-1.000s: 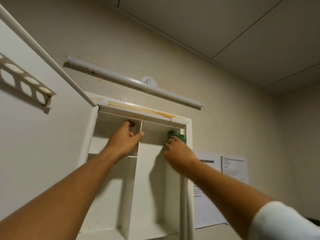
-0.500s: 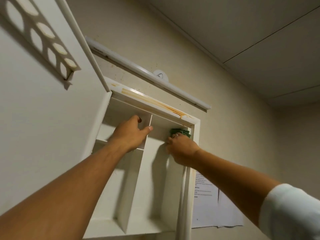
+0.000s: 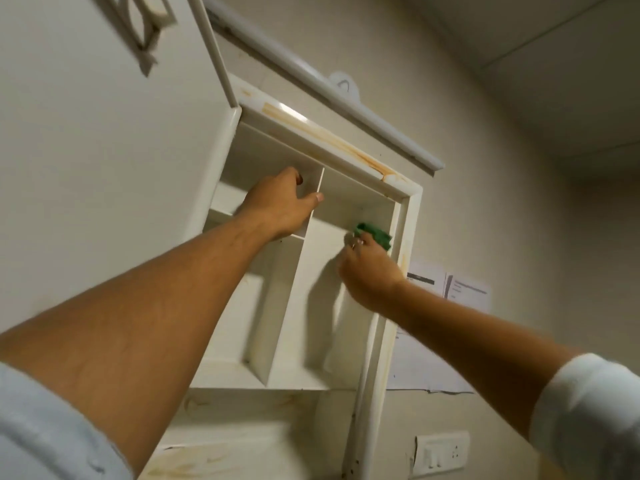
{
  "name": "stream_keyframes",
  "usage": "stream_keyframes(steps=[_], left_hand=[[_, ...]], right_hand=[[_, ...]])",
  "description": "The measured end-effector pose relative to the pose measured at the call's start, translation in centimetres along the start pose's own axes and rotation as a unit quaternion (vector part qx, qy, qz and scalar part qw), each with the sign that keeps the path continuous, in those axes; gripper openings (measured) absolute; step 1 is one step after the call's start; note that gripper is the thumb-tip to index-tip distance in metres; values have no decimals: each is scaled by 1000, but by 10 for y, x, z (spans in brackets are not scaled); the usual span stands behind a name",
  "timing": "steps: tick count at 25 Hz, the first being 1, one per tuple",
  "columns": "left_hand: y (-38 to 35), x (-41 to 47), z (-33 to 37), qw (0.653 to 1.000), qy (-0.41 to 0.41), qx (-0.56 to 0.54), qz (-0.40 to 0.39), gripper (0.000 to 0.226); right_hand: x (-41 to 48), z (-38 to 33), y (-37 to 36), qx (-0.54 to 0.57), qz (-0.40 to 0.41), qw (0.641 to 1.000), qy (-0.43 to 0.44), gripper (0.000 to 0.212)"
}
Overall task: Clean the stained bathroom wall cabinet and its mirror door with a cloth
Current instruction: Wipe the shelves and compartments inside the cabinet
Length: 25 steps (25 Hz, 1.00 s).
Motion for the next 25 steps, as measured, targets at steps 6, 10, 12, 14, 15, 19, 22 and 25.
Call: stream_keyframes(steps=[6,10,12,14,15,19,22,25], left_hand=[[0,-6,0,1000,11,-2,-6,52],[-2,-6,0,1000,12,2,-13,50],[-2,-6,0,1000,7,8,-13,50],[-2,-6,0,1000,13,1,-16,52],[-2,-6,-1,1000,16,0,-18,52],[-2,-7,-3,1000,23,3,-19,48],[-2,-7,-1,1000,19,12,-19,48],[-3,-5,-3,1000,12,22,-18,46]], right_hand=[[-88,-101,-12,68,-134,961,232,23],[-11,-2,-1,-78,-1,989,124,26],[-15,-14,-4,-77,11,994,80,26],[-54,-71,-21,-18,-59,994,95,27],[-76,-99,-27,21,-89,988,124,27],[-90,-121,-26,74,-117,965,221,25],[-78,-119,-18,6,-74,968,239,31],[-68,-126,-26,-6,-115,972,204,30]])
Point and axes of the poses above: each hand's wrist, its own x-axis towards the middle knuckle, its own y-axis out of the back of the hand, z = x × y, the point moved 8 cm from there along x, towards the middle knuckle, and after that the axes turned 9 degrees about -x, right-handed, at the moved point
